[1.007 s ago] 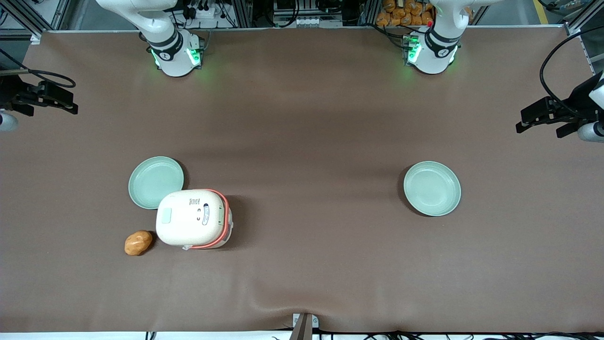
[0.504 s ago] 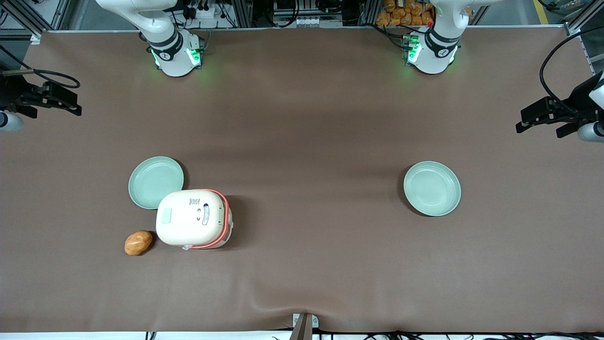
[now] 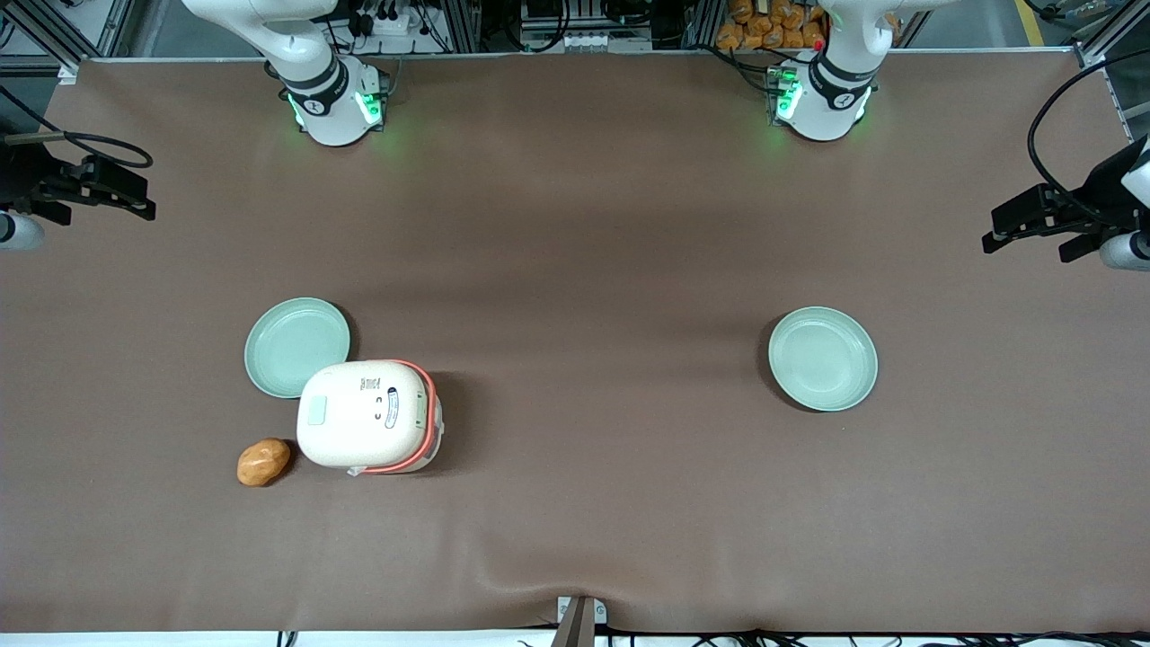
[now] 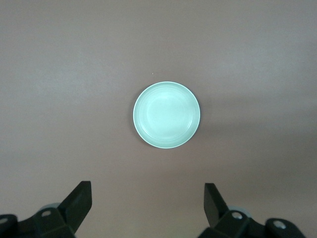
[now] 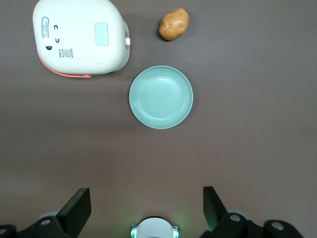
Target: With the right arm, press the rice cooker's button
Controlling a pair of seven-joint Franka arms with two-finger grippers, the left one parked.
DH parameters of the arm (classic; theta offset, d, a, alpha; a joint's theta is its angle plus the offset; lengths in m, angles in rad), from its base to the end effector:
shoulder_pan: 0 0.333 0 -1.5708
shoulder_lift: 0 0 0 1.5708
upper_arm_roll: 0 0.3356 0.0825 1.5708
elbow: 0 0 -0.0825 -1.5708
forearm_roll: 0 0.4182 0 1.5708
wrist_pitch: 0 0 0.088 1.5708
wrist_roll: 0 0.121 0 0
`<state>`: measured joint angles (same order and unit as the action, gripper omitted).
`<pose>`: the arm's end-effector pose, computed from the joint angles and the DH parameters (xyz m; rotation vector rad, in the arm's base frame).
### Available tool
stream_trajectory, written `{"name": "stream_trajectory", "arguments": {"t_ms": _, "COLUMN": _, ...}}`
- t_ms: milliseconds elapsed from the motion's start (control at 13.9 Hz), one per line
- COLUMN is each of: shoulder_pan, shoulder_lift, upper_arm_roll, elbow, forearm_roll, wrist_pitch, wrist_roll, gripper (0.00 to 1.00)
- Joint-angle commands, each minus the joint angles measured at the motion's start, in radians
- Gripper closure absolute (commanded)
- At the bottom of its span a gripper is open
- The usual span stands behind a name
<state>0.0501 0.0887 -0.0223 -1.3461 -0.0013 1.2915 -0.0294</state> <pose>0.5846 0.0168 0.6661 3.1291 0.0890 -0.2246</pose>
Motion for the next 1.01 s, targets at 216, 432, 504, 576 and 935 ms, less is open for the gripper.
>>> {"name": "stream_trajectory", "arguments": {"t_ms": 216, "shoulder_pan": 0.011, "shoulder_lift": 0.003, "upper_arm_roll": -0.001, "elbow": 0.008, "forearm_roll": 0.004, "wrist_pitch": 0.005, "wrist_roll": 0.011, "gripper": 0.0}}
{"name": "stream_trajectory", "arguments": {"t_ms": 432, "shoulder_pan": 0.04, "shoulder_lift": 0.019, "upper_arm_roll": -0.001, "elbow": 0.005, "forearm_roll": 0.018, "wrist_pitch": 0.101, "wrist_roll": 0.016, "gripper": 0.14}}
{"name": "stream_trajectory", "arguments": {"t_ms": 504, "shoulder_pan": 0.053, "shoulder_lift": 0.032, "upper_arm_roll": -0.001, "elbow": 0.007, "forearm_roll": 0.02, "wrist_pitch": 0.13, "wrist_roll": 0.017, "gripper": 0.22}}
{"name": "stream_trajectory", "arguments": {"t_ms": 576, "shoulder_pan": 0.065, "shoulder_lift": 0.051, "upper_arm_roll": -0.001, "elbow": 0.005, "forearm_roll": 0.021, "wrist_pitch": 0.155, "wrist_roll": 0.019, "gripper": 0.32}}
{"name": "stream_trajectory", "arguments": {"t_ms": 935, "shoulder_pan": 0.131, "shoulder_lift": 0.149, "upper_arm_roll": -0.002, "elbow": 0.007, "forearm_roll": 0.044, "wrist_pitch": 0.231, "wrist_roll": 0.019, "gripper": 0.74}}
